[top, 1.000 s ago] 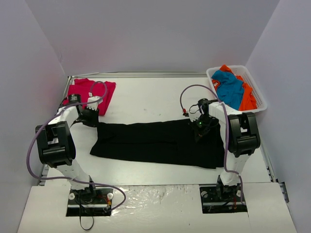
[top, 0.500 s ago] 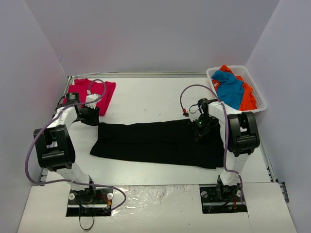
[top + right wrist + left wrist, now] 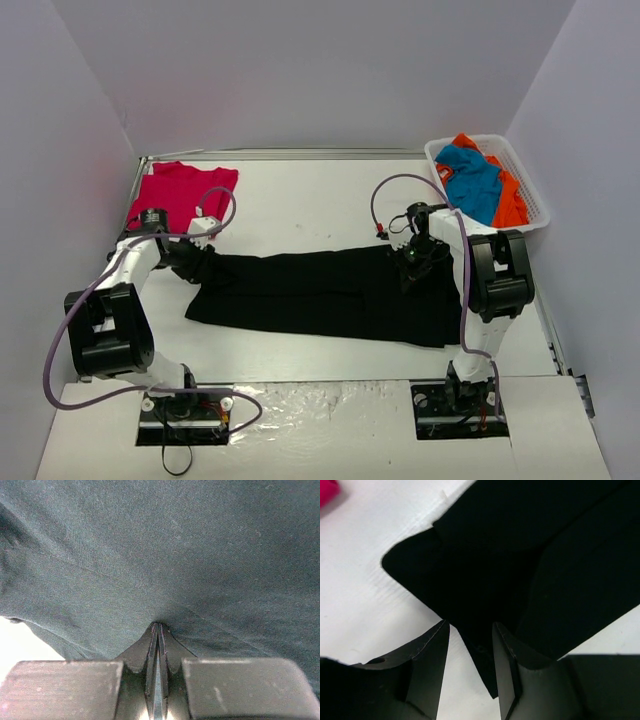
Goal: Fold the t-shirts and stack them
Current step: Rotate the tshirt 90 degrees
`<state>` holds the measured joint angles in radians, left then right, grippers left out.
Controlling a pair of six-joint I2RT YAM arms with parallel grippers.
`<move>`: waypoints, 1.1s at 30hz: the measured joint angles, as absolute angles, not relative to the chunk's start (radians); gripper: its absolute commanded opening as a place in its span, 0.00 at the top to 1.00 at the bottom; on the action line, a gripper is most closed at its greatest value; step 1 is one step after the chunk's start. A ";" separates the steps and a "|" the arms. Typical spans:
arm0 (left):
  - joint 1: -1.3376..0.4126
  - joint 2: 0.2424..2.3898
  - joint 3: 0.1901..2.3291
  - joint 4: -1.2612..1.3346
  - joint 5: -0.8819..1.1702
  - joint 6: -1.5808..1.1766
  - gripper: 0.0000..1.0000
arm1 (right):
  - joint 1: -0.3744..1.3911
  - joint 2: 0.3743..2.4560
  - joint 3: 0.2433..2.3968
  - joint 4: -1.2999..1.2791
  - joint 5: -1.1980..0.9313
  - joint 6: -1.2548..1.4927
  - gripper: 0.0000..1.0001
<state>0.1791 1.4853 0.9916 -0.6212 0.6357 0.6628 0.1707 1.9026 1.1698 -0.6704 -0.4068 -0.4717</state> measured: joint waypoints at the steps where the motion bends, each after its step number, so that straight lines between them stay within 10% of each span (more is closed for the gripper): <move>1: 0.176 1.497 0.988 -0.627 0.636 0.678 0.62 | 0.171 1.903 1.170 -0.670 -0.406 -0.472 1.00; 33: -0.046 1.593 0.917 -0.918 0.516 1.095 0.73 | 0.171 1.915 1.172 -0.673 -0.394 -0.452 1.00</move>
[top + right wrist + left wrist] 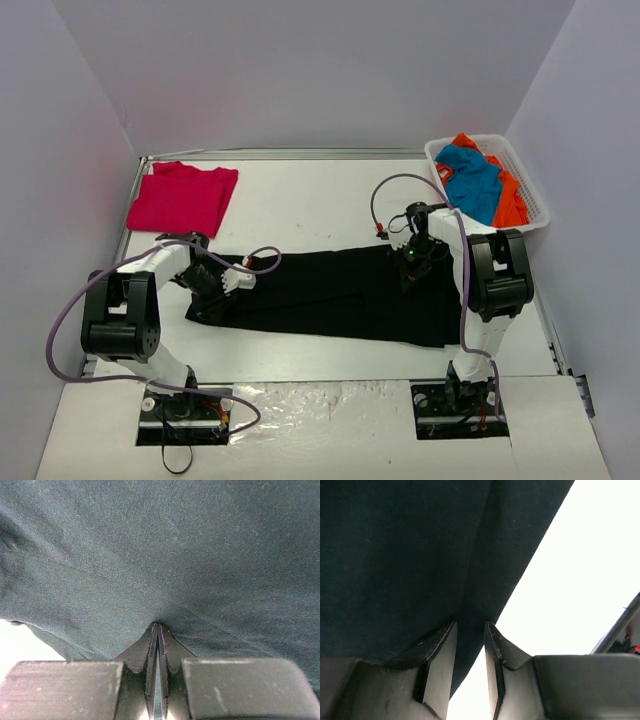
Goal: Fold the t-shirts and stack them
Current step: Rotate the tshirt 90 degrees
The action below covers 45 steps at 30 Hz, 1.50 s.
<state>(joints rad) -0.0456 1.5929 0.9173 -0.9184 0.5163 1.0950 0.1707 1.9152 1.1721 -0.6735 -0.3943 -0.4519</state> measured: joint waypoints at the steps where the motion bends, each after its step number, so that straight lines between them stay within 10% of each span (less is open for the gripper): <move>1: -0.046 1.593 0.910 -0.918 0.511 1.098 0.73 | 0.171 1.915 1.172 -0.674 -0.394 -0.451 1.00; 30: 0.126 1.283 1.121 -0.853 0.638 0.665 0.52 | 0.145 1.869 1.163 -0.668 -0.322 -0.525 1.00; 45: 0.179 1.187 1.094 -0.752 0.493 0.559 0.47 | 0.155 2.450 2.140 -0.859 -0.308 -0.532 1.00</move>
<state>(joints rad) 0.1787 1.1870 1.0943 -0.7525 0.4934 0.5591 0.1547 2.4496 2.1403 -0.8593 -0.3077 -0.5323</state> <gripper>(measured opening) 0.531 0.001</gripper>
